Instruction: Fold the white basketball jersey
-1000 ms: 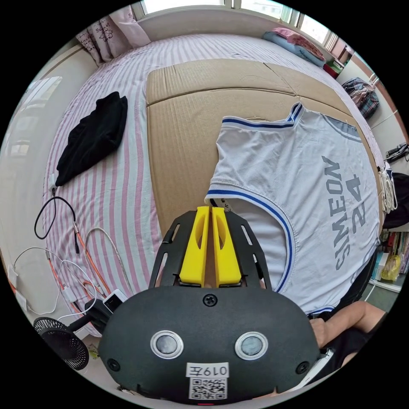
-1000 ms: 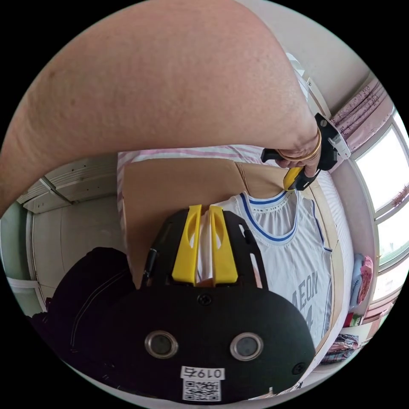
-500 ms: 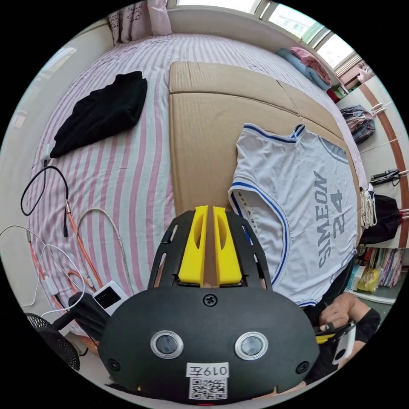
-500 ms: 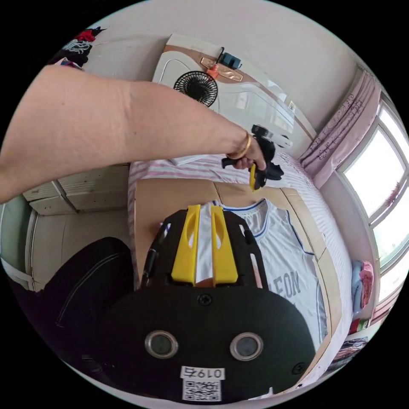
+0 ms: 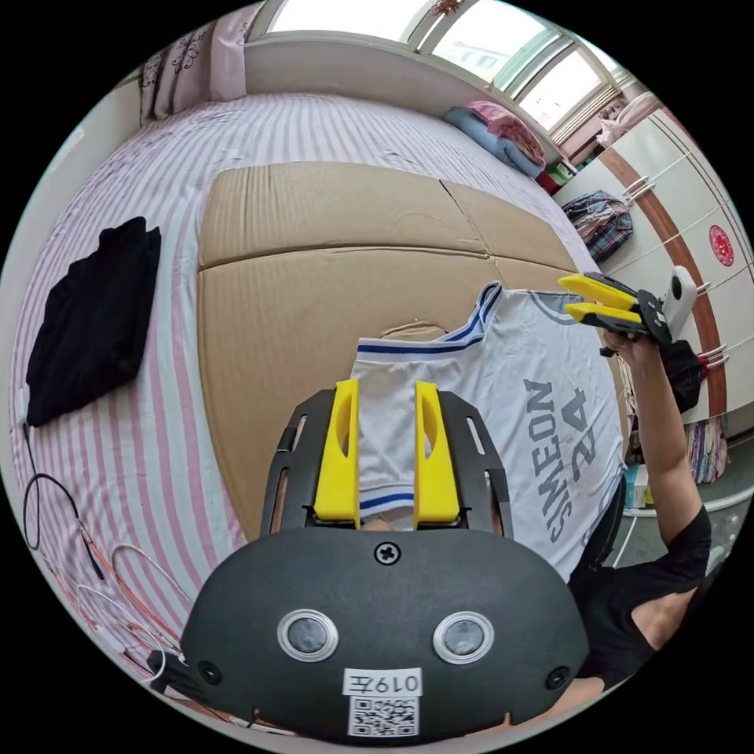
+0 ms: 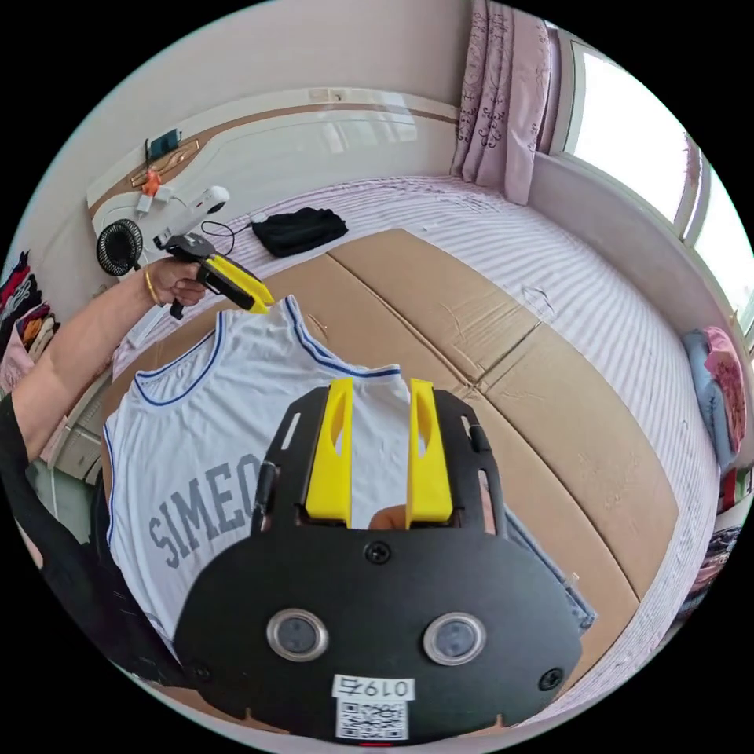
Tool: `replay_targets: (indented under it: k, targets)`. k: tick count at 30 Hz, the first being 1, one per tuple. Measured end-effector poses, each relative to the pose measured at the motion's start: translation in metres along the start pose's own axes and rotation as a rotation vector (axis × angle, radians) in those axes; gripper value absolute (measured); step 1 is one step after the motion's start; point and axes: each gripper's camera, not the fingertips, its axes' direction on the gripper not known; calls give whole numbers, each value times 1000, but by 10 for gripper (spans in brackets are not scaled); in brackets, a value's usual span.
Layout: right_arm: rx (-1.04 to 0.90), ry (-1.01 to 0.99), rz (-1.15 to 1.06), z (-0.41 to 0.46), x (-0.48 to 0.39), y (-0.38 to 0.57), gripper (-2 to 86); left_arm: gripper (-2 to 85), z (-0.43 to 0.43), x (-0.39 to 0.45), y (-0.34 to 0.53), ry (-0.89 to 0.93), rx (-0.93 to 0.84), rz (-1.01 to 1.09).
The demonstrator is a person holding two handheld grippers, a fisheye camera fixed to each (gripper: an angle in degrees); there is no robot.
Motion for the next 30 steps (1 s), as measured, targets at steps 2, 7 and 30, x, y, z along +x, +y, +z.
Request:
replay_targets:
  k: [2, 7, 30]
  targets:
    - [-39, -40, 2, 16, 19, -19, 98, 92, 13, -6, -12, 0, -37, 15]
    - [-154, -68, -29, 43, 55, -55, 88, 81, 29, -13, -14, -6, -43, 82]
    - [-170, -140, -17, -2, 102, -122, 65, 87, 49, -50, -8, -11, 60, 36]
